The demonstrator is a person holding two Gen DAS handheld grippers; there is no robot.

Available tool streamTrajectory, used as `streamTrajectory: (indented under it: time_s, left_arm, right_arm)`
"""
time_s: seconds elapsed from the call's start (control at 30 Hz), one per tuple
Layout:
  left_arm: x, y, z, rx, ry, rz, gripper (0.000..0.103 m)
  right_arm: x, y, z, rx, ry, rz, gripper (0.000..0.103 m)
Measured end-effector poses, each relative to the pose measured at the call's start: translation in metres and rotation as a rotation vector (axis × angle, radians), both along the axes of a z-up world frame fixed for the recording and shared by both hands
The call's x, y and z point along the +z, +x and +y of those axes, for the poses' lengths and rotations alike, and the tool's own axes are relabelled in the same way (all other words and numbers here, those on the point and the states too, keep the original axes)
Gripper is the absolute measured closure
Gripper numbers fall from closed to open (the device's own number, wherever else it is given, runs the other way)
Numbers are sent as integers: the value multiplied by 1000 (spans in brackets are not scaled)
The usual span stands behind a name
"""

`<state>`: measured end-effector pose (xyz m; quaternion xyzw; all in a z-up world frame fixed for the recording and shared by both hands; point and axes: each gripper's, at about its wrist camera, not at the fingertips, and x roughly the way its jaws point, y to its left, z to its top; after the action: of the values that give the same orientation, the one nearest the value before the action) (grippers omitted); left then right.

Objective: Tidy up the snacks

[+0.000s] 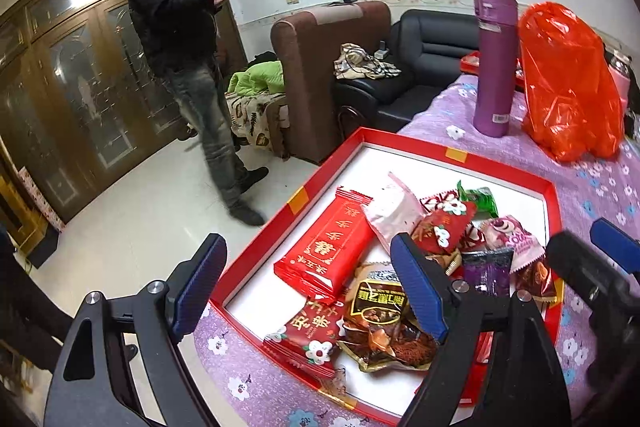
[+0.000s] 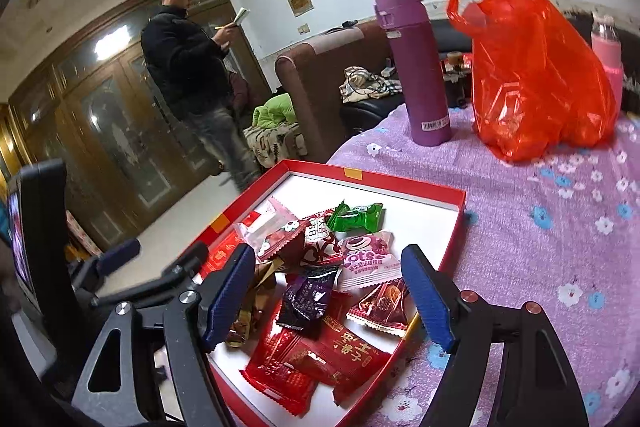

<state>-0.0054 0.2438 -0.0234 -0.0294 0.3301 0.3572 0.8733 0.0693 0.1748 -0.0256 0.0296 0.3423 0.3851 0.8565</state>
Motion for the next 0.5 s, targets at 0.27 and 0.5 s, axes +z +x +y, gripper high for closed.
streamTrajectory:
  time_s: [0.27, 0.5]
  left_arm:
    - [-1, -3, 0, -36, -25, -23, 18]
    - [2, -4, -1, -58, -31, -38, 18]
  right_arm:
    - [4, -13, 6, -20, -73, -115, 23]
    - [7, -16, 6, -42, -88, -163, 22]
